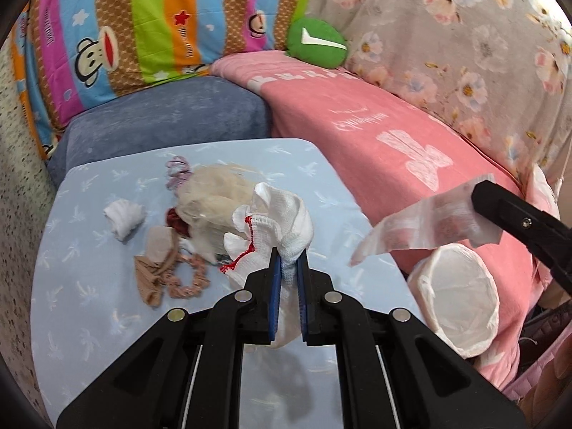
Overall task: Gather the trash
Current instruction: 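Carry the white sock with the left tool while the right tool carries the wrapper to the bin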
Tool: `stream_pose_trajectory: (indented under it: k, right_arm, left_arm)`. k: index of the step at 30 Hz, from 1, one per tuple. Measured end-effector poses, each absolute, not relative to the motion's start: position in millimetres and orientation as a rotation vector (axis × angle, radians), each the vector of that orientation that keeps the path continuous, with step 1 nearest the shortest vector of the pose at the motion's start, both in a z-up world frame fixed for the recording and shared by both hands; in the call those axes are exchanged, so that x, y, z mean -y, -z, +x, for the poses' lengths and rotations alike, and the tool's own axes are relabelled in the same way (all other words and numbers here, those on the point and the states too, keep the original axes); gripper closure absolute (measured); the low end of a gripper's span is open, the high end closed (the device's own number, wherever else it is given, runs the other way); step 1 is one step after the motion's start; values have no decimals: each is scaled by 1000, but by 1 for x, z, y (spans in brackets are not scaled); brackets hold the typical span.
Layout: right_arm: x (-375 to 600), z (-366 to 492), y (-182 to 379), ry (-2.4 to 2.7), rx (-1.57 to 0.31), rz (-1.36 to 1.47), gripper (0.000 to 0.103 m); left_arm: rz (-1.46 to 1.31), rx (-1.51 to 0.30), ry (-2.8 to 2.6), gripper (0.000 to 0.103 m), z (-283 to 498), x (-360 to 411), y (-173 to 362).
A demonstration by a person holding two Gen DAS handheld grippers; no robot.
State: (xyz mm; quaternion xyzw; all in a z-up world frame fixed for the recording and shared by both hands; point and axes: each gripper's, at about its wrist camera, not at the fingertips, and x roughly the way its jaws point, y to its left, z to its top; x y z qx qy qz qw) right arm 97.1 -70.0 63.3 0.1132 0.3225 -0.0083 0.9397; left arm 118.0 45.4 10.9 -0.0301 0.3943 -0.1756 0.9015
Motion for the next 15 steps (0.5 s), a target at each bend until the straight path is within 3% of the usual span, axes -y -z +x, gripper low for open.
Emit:
stream_pose_trajectory:
  k: [15]
  right_arm:
    - [187, 39, -36, 210, -682, 321, 98]
  left_arm:
    - [86, -847, 541, 94, 82, 68, 0]
